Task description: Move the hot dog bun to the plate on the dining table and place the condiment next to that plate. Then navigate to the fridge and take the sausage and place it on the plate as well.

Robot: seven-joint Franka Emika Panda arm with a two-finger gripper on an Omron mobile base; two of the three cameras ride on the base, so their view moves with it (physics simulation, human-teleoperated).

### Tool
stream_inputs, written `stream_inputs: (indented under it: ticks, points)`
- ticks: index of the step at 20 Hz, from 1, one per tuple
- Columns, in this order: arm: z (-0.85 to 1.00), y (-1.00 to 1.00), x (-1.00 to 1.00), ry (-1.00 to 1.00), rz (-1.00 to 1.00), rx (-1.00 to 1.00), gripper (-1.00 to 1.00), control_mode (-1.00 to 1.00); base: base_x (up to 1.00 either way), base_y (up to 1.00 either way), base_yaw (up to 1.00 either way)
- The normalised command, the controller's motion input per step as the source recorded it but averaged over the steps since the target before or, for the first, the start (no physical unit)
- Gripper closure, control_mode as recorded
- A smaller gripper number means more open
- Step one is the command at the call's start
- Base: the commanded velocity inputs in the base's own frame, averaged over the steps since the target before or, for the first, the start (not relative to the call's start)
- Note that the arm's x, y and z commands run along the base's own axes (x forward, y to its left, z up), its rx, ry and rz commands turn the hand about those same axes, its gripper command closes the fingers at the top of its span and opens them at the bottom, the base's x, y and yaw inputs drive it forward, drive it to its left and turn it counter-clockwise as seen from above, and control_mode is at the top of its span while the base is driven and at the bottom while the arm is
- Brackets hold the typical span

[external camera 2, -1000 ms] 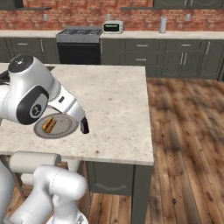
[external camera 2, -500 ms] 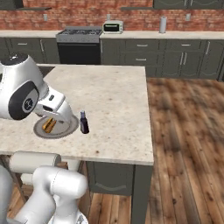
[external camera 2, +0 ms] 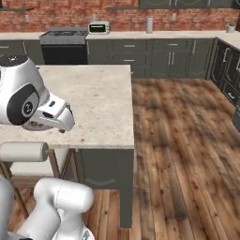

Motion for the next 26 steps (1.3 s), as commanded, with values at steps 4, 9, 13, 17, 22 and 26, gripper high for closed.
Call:
stream_inputs:
  ticks: [4, 9, 13, 17, 22, 26]
  points:
    - [0.0, 0.0, 0.0, 0.0, 0.0, 0.0, -1.0, 1.0, -0.29, -1.0, -0.35]
    - [0.0, 0.0, 0.0, 0.0, 0.0, 0.0, -1.0, 1.0, 0.01, -1.0, -0.33]
    - [0.0, 0.0, 0.0, 0.0, 0.0, 0.0, -1.0, 1.0, 0.24, -1.0, -0.34]
    - [0.0, 0.0, 0.0, 0.0, 0.0, 0.0, -1.0, 1.0, 0.67, -1.0, -0.17]
    - [0.0, 0.0, 0.0, 0.0, 0.0, 0.0, -1.0, 1.0, 0.99, -1.0, -0.14]
    - [0.0, 0.0, 0.0, 0.0, 0.0, 0.0, -1.0, 1.0, 1.0, -0.75, -0.26]
